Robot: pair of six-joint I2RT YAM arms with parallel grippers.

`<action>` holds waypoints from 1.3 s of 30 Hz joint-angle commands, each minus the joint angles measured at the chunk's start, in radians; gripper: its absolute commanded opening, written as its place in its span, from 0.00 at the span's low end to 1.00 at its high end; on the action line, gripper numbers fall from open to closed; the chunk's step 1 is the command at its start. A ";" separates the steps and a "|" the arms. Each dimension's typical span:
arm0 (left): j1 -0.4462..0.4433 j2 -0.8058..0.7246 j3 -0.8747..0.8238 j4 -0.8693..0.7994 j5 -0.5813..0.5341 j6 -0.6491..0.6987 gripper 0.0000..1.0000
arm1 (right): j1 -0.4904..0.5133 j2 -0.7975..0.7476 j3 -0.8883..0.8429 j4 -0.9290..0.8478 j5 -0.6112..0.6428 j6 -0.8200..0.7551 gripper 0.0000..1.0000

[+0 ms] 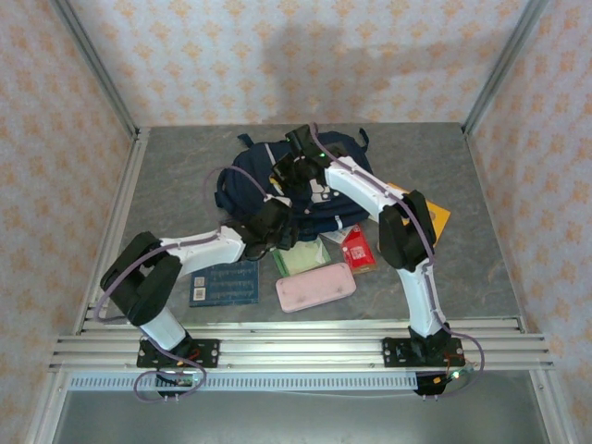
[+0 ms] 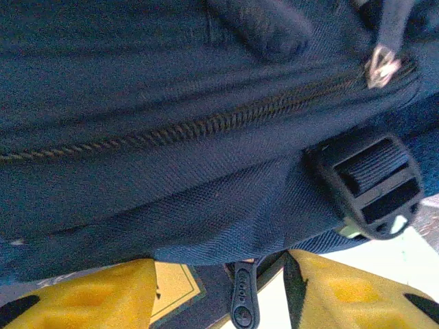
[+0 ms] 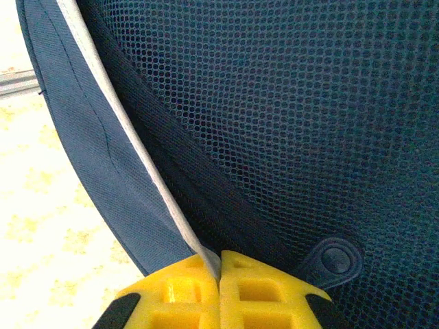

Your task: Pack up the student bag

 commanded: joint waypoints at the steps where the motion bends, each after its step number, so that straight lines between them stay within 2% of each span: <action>1: -0.009 0.027 0.011 0.029 0.014 0.002 0.50 | -0.014 -0.081 -0.023 0.020 0.007 0.044 0.00; 5: -0.008 0.047 -0.003 0.042 0.026 -0.016 0.49 | -0.014 -0.093 -0.049 0.037 0.009 0.048 0.00; 12: -0.007 0.106 0.041 0.013 0.046 -0.022 0.34 | -0.012 -0.105 -0.077 0.065 -0.003 0.068 0.00; 18: -0.006 0.154 0.054 0.000 0.043 -0.031 0.33 | -0.011 -0.114 -0.076 0.068 -0.011 0.070 0.00; 24: 0.008 0.123 0.057 -0.008 0.037 -0.031 0.07 | -0.013 -0.130 -0.094 0.038 -0.003 0.024 0.00; 27: 0.025 0.069 0.056 -0.041 0.017 -0.015 0.00 | -0.017 -0.139 -0.100 0.021 0.001 -0.008 0.00; 31: 0.061 0.005 0.047 -0.085 0.010 0.004 0.00 | -0.024 -0.153 -0.102 -0.025 0.019 -0.072 0.00; 39: 0.099 -0.078 0.008 -0.141 -0.002 0.019 0.00 | -0.036 -0.183 -0.151 -0.010 0.014 -0.113 0.00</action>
